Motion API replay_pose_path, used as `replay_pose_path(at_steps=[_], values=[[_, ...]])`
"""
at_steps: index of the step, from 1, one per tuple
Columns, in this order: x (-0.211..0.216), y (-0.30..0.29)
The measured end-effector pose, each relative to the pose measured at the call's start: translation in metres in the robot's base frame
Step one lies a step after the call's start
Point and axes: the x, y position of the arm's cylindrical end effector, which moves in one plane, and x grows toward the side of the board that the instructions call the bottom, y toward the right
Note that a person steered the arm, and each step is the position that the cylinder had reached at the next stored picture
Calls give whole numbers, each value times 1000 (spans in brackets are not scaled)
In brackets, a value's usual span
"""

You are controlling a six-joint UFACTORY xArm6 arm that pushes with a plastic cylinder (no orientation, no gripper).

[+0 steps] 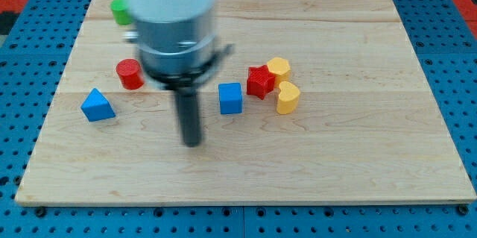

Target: Slide the red circle to the left side of the red star

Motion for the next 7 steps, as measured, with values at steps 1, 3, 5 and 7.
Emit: replay_pose_path(at_steps=[1,3,5,7], values=[[-4,-91],[-50,-171],[-93,-159],[-135,-71]])
